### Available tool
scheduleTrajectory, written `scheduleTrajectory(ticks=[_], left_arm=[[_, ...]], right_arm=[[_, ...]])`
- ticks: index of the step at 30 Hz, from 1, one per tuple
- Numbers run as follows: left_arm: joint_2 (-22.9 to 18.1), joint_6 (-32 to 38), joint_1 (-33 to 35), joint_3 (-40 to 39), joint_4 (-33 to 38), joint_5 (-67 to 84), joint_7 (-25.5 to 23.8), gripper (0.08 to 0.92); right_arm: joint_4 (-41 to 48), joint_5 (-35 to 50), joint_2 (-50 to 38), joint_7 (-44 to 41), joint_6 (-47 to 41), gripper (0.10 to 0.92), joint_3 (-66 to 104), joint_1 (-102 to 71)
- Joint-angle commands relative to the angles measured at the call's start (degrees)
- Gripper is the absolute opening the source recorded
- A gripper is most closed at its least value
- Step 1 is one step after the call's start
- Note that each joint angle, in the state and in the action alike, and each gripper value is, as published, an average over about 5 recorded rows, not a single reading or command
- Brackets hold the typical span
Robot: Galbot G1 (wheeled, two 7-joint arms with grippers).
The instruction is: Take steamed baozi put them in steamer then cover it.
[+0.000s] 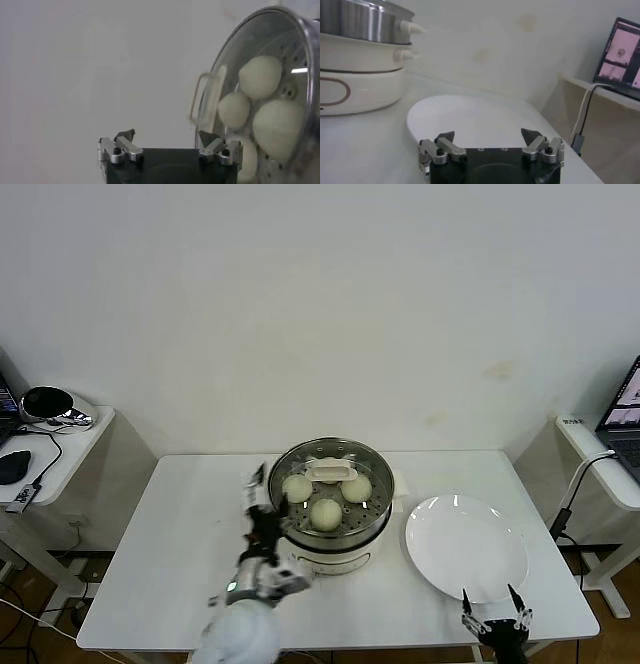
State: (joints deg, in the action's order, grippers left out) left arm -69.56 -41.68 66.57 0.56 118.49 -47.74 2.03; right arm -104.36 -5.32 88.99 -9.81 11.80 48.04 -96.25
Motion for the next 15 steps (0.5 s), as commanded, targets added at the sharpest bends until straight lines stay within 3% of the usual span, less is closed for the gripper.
scheduleTrajectory(ticks=[1, 7, 15], left_arm=[[2.16, 42.49, 28.12, 29.78, 1.67, 61.13, 13.63, 0.823], [1.17, 46.31, 36.89, 29.98, 1.24, 64.93, 12.63, 0.823], [-0.93, 51.47, 39.66, 30.4, 0.75, 63.83, 12.25, 0.823]], right_arm=[[-0.7, 2.62, -2.18, -1.21, 0.96, 0.823, -3.1, -1.61], [-3.01, 8.43, -5.58, -3.84, 1.59, 0.823, -5.71, -4.24], [-3.74, 8.78, -6.17, -4.92, 2.3, 0.823, -7.43, -5.0]])
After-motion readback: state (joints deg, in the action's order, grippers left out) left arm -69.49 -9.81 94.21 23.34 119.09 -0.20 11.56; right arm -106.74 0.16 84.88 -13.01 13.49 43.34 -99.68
